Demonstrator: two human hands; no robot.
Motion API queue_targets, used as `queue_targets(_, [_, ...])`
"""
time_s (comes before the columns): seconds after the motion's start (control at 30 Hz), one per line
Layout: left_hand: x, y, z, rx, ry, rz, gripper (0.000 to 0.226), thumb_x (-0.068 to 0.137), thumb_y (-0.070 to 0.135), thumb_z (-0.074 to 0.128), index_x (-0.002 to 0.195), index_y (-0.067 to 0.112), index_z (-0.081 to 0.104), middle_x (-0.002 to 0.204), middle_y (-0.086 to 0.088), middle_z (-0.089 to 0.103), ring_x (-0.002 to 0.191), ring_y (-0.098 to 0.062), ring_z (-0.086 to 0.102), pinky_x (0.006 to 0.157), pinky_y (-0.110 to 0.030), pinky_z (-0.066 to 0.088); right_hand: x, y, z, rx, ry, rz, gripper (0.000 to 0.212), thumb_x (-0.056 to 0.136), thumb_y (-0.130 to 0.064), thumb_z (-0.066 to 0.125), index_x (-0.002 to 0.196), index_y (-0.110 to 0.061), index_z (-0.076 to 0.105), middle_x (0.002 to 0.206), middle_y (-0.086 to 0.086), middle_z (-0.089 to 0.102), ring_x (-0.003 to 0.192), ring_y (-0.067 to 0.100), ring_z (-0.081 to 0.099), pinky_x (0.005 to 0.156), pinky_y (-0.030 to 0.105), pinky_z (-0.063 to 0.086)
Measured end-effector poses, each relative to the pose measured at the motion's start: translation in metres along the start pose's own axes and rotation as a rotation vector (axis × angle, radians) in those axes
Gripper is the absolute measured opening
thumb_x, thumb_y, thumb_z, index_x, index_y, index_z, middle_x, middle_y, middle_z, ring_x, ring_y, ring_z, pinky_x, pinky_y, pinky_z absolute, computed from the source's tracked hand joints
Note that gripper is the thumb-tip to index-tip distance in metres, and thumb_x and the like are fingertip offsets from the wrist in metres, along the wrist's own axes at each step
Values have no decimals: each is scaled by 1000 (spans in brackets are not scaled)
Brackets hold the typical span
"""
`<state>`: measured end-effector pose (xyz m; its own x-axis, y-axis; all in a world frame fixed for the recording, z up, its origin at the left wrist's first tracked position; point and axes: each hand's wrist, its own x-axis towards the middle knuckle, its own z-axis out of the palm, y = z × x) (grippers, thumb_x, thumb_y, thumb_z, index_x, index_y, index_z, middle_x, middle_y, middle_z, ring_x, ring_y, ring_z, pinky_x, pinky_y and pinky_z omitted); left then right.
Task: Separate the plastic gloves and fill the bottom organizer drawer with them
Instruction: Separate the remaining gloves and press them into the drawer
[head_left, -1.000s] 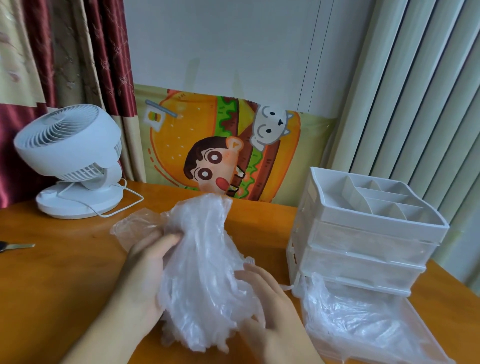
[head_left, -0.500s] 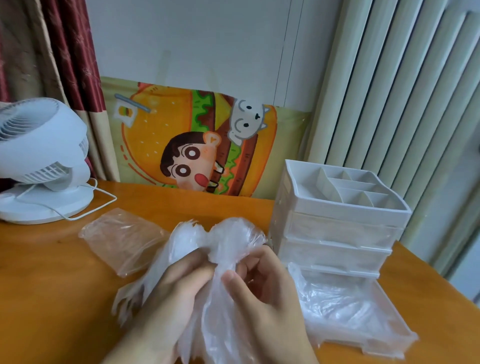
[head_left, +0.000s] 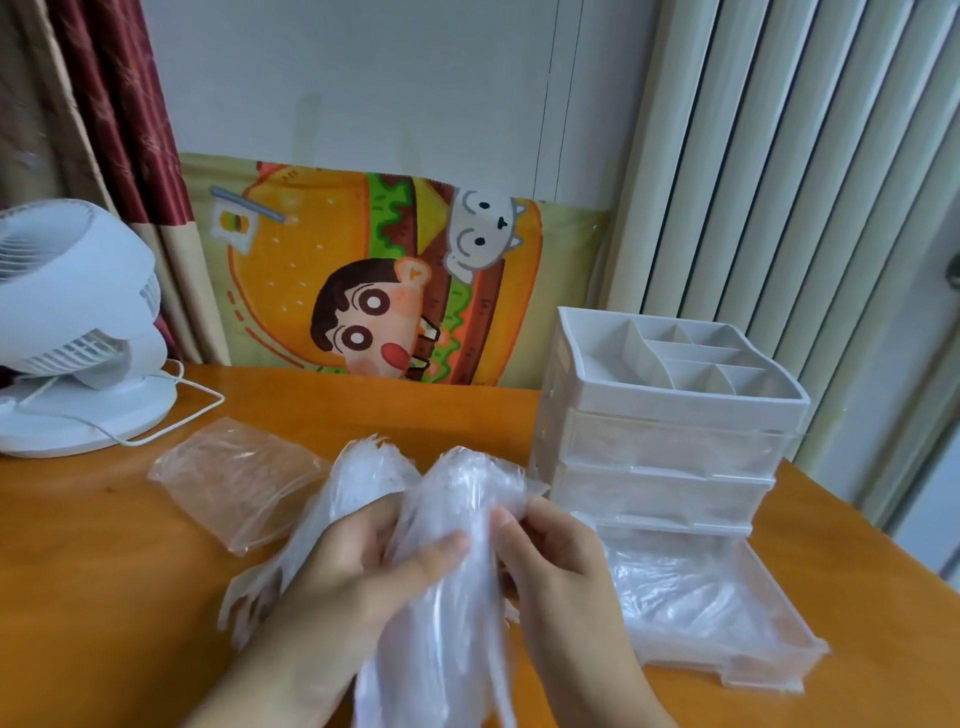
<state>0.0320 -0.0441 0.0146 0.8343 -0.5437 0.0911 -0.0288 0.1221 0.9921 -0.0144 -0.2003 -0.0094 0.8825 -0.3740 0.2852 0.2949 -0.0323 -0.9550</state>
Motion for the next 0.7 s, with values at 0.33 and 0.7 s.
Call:
queue_targets(0.33, [8,8,-17,11,360,-74,38,53,51,91,88,38,84,107,8,80,112,-16,70,109,-42,47,-1,-13,-14,106,-2,120,32,109,-18,54,97,-7,81,94,17,80,85,25,78,67,26,58])
queue_targets(0.7, [-3,7,-15,106,264,-198,71,62,55,93,114,12,70,119,3,73,111,-19,67,106,-45,47,3,-1,-17,-83,-36,65,43,110,-38,53,96,-3,74,94,30,72,81,34,70,73,45,52])
